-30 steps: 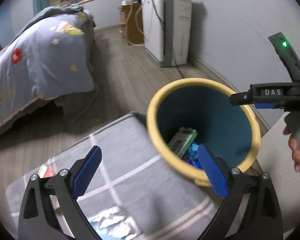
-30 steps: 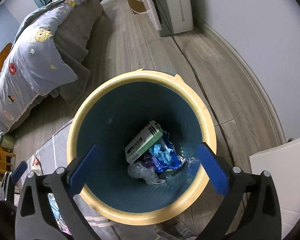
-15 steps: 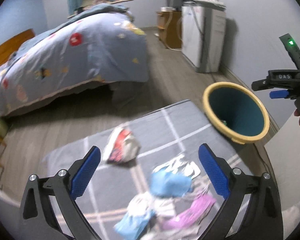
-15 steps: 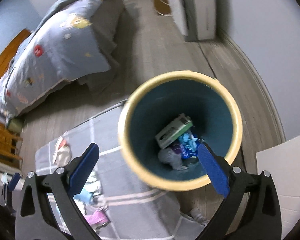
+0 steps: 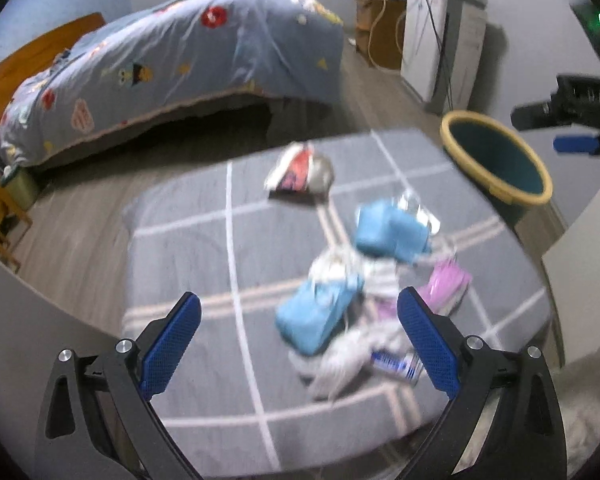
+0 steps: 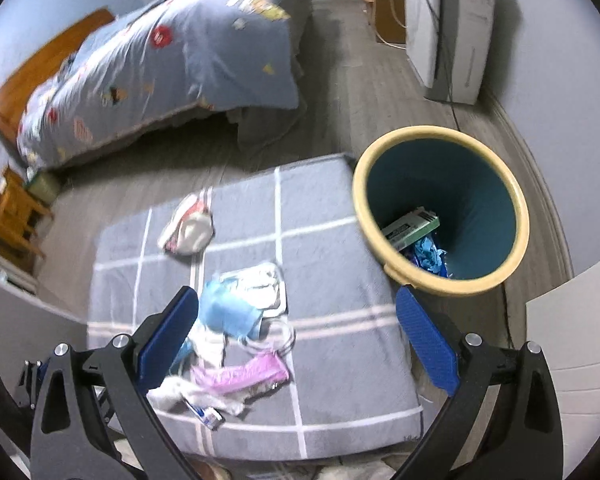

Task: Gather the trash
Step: 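Move both grippers back over the trash on the cushion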

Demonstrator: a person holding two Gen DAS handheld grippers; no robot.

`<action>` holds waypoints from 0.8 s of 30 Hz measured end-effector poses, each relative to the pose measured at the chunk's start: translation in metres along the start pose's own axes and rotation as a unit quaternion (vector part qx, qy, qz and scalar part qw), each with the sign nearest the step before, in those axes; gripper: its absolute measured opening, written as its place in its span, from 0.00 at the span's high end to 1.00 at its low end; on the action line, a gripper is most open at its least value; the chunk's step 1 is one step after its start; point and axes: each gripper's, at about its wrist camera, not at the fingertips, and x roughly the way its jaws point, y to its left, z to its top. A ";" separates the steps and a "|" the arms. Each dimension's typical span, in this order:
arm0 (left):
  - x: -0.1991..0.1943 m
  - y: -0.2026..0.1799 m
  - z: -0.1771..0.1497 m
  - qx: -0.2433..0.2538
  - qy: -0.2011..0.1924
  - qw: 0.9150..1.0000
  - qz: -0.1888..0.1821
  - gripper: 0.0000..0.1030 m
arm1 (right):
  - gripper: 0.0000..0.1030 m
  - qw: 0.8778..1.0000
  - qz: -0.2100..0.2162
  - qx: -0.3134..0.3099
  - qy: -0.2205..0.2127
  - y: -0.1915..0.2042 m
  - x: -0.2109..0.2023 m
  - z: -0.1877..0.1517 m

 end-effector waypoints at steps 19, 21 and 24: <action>0.042 0.012 -0.013 0.015 0.040 0.999 -0.012 0.06 | 0.06 0.996 -0.029 -0.066 0.046 0.045 0.065 -0.029; 0.049 0.011 -0.012 0.018 0.046 0.999 -0.020 0.06 | 0.08 0.996 -0.028 -0.068 0.051 0.044 0.075 -0.026; 0.060 0.007 -0.012 0.028 0.063 0.997 -0.026 0.07 | 0.19 0.995 -0.021 -0.071 0.064 0.046 0.091 -0.023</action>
